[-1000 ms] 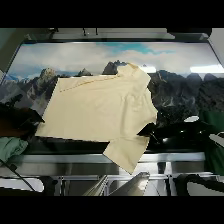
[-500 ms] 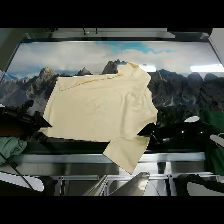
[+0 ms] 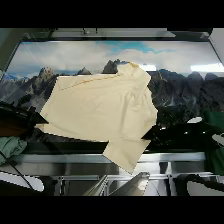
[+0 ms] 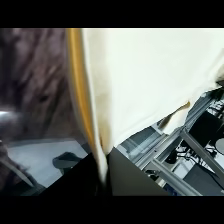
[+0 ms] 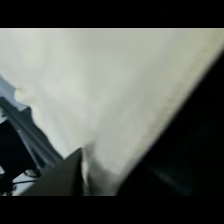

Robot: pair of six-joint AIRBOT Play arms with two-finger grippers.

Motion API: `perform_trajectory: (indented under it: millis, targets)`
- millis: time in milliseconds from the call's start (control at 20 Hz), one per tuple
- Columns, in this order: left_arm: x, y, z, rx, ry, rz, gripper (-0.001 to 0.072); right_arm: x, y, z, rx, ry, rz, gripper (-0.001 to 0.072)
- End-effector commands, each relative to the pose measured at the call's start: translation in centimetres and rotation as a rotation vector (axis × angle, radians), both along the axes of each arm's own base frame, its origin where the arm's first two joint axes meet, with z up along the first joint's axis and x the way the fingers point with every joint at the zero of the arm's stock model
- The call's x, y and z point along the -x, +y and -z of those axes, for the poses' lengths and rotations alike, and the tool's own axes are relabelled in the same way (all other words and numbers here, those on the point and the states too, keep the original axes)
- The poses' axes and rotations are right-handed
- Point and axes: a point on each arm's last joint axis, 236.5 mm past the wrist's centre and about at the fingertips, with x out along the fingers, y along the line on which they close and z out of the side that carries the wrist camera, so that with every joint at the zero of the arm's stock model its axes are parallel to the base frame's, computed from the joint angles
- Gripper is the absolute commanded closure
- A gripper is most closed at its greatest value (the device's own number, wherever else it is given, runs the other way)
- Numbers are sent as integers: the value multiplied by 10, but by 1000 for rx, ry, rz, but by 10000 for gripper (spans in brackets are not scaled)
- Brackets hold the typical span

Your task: Fold the shirts.

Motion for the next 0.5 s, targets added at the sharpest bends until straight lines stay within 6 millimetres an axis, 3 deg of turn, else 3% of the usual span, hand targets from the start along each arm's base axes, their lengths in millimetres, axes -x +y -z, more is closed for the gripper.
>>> perform_trajectory:
  millis: [0,100,250,350,450]
  targets:
    - [-12,-5,-14,50,-32,-25,699,-24,14,-26,-127,-84,67,691]
    - [-29,-21,-38,167,-86,-75,699,-50,19,-47,-203,-189,116,693]
    - [-59,-46,-120,414,-280,-144,700,-87,17,-115,-321,-375,70,693]
    - [-66,-58,-203,544,-494,-154,700,-108,12,-200,-359,-596,-13,693]
    - [-59,-71,-305,651,-774,-168,690,-114,8,-310,-311,-888,-66,693]
